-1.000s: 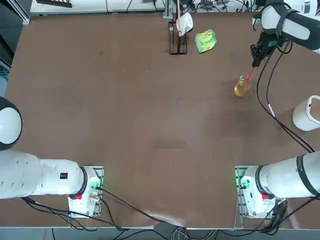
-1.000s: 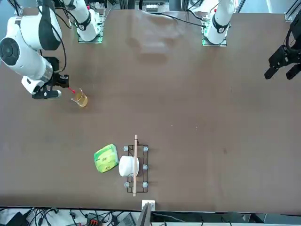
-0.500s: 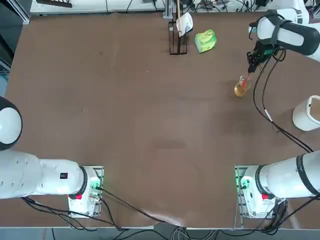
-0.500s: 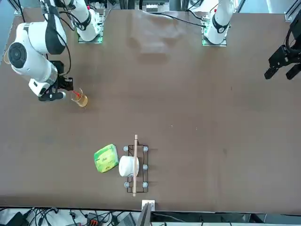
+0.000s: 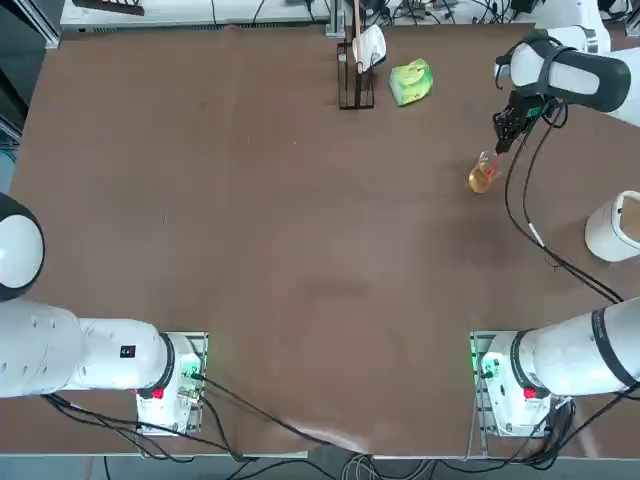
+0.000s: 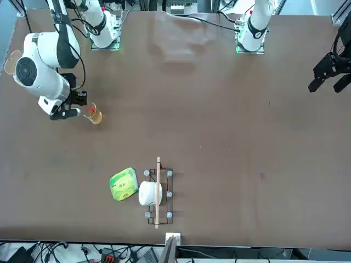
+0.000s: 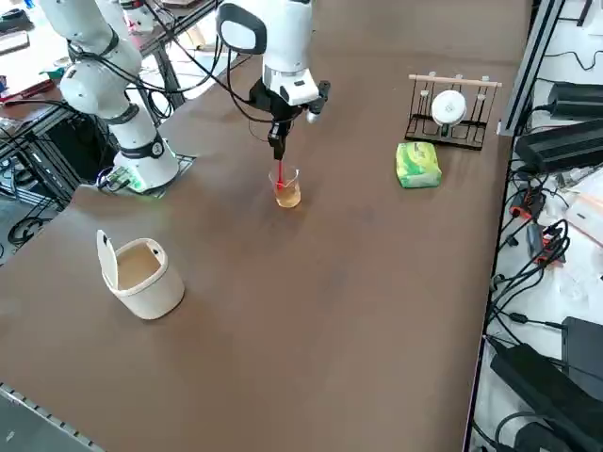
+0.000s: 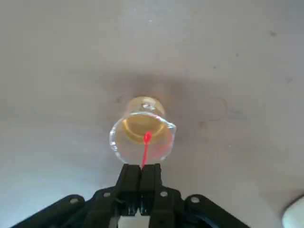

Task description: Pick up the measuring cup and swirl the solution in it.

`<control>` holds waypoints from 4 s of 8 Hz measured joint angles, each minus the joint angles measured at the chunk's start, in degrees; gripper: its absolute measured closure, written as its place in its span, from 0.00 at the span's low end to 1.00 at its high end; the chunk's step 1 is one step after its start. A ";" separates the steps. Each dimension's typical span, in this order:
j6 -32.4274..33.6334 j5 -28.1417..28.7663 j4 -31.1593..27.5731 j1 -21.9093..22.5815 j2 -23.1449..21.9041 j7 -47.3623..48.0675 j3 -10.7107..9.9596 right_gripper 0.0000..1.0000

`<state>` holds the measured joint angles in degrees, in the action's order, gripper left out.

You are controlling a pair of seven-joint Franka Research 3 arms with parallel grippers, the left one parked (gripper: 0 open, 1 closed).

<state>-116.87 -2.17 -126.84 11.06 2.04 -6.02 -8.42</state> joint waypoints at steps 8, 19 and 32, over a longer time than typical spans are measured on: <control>-6.80 -0.91 -0.01 -0.30 2.13 0.70 0.23 0.98; -0.58 -0.65 -0.23 1.38 2.10 1.69 0.32 0.98; -3.26 5.64 -0.32 1.77 4.15 -1.64 0.57 0.98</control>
<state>-120.13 3.47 -127.16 12.83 6.20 -7.65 -7.85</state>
